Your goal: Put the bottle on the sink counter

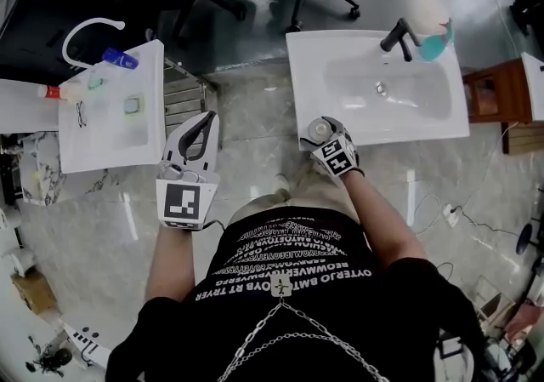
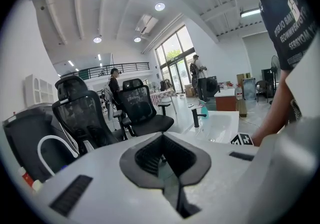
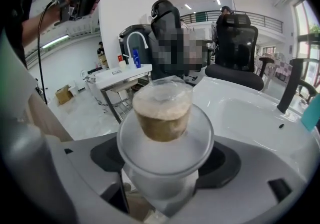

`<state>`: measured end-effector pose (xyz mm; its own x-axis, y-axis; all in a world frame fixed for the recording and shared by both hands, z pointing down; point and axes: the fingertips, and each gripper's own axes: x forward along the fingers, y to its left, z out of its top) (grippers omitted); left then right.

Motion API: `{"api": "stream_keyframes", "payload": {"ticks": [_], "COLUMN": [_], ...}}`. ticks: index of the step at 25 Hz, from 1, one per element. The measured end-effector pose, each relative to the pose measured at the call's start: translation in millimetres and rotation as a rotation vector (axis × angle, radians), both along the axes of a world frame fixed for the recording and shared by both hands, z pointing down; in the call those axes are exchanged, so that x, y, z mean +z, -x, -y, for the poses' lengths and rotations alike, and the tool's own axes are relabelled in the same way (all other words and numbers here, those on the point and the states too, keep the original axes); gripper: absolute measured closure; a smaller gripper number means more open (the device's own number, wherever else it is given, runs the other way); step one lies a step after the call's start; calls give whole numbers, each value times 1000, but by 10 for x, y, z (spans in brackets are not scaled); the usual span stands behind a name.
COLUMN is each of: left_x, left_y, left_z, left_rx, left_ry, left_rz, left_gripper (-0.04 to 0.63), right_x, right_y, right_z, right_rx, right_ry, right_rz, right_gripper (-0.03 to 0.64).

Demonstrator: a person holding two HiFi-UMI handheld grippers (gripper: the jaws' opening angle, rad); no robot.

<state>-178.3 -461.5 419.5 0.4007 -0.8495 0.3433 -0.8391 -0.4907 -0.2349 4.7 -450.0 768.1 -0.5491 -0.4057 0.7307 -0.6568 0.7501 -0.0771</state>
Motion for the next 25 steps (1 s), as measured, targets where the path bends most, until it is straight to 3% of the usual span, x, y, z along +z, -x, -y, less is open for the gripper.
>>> {"api": "stream_keyframes", "payload": {"ticks": [5,8,10,12,14,19,25], "left_x": [-72,-109,-134,-164,-206,-312,-380], "left_y": [-32,-91,-137,-198,-266,-395,-507], "left_z": [-33,-64,-98,-115,-132,-210,-409], "left_rx": [9,26,41,64,90,152,212], "left_ry": [-27,-40,-45,-54,-65,-85,-101], "left_rz": [-18,-29,-39,-48,-58,-91,-112], "left_gripper": [591,590,590,591,589,591,589], "right_x": [-253,-423,-577,-881,-1347,-2508,-3313], "right_y": [-202,-514,-753,-979,-1144,-1212,-1067], "right_z": [-127,-220,-286,-301,-286,-292,-460], "right_rx": [5,89,179,285,373,430,386], "right_ry": [-22,-32,-42,-91,-191,-438,-590], "right_rz": [1,-19,-9,34,106,197,181], "right_gripper": [241,242,289,394,617,621,621]}}
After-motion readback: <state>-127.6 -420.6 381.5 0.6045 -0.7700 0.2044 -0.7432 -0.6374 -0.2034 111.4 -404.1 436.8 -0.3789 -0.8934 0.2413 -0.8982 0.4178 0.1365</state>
